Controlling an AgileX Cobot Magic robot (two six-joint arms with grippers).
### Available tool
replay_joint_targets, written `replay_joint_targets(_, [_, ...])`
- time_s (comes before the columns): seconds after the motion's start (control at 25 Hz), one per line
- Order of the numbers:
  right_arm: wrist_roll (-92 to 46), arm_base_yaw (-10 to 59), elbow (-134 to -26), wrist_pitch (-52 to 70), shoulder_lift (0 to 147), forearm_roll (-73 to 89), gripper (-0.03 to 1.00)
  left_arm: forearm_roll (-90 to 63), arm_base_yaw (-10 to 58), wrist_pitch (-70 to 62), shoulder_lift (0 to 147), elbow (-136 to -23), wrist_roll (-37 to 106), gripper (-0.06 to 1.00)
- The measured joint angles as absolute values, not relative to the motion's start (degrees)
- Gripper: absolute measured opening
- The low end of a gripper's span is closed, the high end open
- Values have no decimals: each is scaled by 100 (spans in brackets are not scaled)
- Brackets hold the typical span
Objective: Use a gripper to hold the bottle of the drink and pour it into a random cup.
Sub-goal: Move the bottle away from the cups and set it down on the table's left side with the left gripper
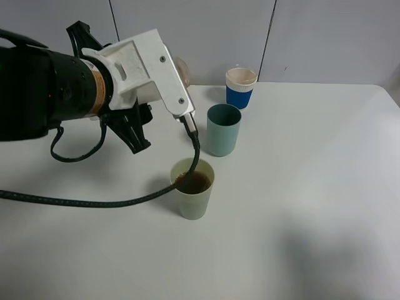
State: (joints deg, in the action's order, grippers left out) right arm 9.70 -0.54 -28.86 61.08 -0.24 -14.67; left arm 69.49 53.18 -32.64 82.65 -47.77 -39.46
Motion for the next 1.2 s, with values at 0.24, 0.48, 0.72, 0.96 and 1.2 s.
replay_joint_targets(0.24, [970,-54,-2886,6108,-24,-1467,100,6523,4509,-2243,8229,-4777,-3757,54])
replay_joint_targets(0.48, [970,-54,-2886,6108,-24,-1467,100,5548,3783,-1122,8229,-4777,-2832,54])
replay_joint_targets(0.72, [970,-54,-2886,6108,-24,-1467,100,3989,3166,125,8227,-4438,-1382,54])
replay_joint_targets(0.96, [970,-54,-2886,6108,-24,-1467,100,2602,2856,1283,8222,-3886,0,54])
replay_joint_targets(1.2, [970,-54,-2886,6108,-24,-1467,100,1482,2645,2856,8486,-3377,865,54])
